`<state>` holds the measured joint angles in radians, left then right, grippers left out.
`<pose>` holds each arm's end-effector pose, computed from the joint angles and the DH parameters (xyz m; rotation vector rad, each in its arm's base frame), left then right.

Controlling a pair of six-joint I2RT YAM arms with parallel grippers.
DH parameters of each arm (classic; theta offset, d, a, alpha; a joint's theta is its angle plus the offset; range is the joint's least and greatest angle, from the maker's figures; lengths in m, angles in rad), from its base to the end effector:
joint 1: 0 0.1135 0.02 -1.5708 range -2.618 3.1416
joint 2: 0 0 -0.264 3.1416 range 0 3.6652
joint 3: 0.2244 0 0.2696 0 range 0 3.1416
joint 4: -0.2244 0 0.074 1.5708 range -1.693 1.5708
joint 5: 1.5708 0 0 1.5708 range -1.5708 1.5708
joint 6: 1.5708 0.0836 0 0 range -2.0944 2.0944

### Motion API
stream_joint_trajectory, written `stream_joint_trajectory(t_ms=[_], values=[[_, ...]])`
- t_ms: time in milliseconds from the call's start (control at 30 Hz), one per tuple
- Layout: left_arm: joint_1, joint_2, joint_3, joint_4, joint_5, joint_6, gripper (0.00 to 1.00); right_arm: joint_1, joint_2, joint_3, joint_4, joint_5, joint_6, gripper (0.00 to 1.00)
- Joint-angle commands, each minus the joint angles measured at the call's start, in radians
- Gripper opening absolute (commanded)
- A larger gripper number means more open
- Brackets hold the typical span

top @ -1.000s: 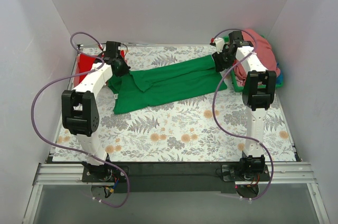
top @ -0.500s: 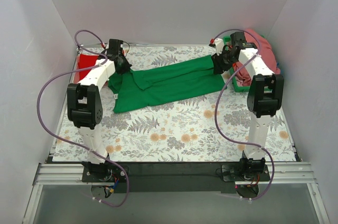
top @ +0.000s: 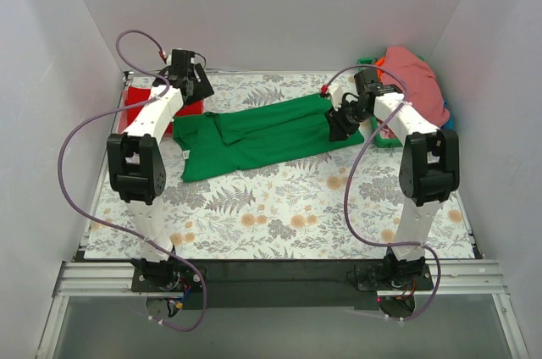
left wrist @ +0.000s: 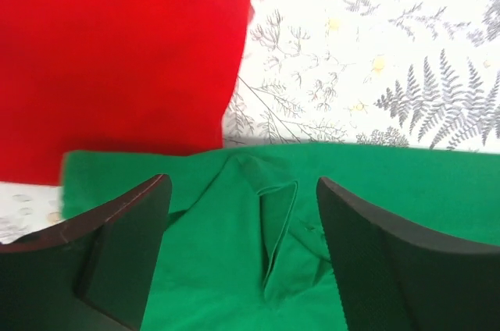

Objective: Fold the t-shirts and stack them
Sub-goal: Fold the tshirt

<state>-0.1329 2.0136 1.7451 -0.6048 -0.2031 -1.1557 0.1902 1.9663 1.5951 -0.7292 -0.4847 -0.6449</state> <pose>0.5004 -0.0499 0.2207 -1.2764 2.0892 -0.3350 0.4399 0.1244 0.1858 -1.1677 2.2610 0.4746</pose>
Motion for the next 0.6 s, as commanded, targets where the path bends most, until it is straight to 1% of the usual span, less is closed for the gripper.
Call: stream_joint_trajectory(t_ms=[0,33,67,100,133,167,200,233,267,300,333,433,567], values=[[0.006,-0.209,-0.001,0.010,-0.105,0.074,0.77,0.002,-0.128,-0.098,0.004,-0.099,-0.086,0.48],[0.009,-0.252,-0.056,0.028,-0.105,0.056,0.89,0.005,-0.151,-0.136,0.001,-0.113,-0.114,0.49],[0.010,-0.365,-0.185,0.037,-0.102,0.024,0.96,0.009,-0.194,-0.170,0.002,-0.130,-0.169,0.49],[0.015,-0.419,-0.273,0.048,-0.044,-0.033,0.98,0.008,-0.213,-0.229,0.004,-0.132,-0.188,0.50],[0.036,-0.485,-0.348,0.057,0.003,-0.068,0.98,0.009,-0.225,-0.250,0.005,-0.124,-0.197,0.50],[0.042,-0.589,-0.424,0.059,0.049,-0.102,0.98,0.008,-0.237,-0.267,0.005,-0.100,-0.203,0.50],[0.053,-0.646,-0.584,0.056,0.136,-0.139,0.98,0.006,-0.241,-0.294,0.005,-0.085,-0.208,0.51],[0.064,-0.691,-0.649,0.044,0.161,-0.204,0.98,0.006,-0.244,-0.305,0.007,-0.072,-0.217,0.51],[0.068,-0.734,-0.720,0.027,0.174,-0.235,0.98,0.005,-0.239,-0.316,0.008,-0.042,-0.228,0.52],[0.073,-0.809,-0.825,0.011,0.183,-0.275,0.98,0.003,-0.233,-0.319,0.008,-0.025,-0.246,0.52],[0.076,-0.832,-0.875,-0.016,0.188,-0.330,0.98,0.005,-0.227,-0.314,0.008,-0.011,-0.254,0.53],[0.082,-0.892,-0.981,-0.068,0.162,-0.407,0.97,0.003,-0.189,-0.273,0.007,0.018,-0.289,0.54],[0.088,-0.877,-1.053,-0.018,0.177,-0.513,0.93,0.014,-0.115,-0.205,0.005,0.023,-0.320,0.54]])
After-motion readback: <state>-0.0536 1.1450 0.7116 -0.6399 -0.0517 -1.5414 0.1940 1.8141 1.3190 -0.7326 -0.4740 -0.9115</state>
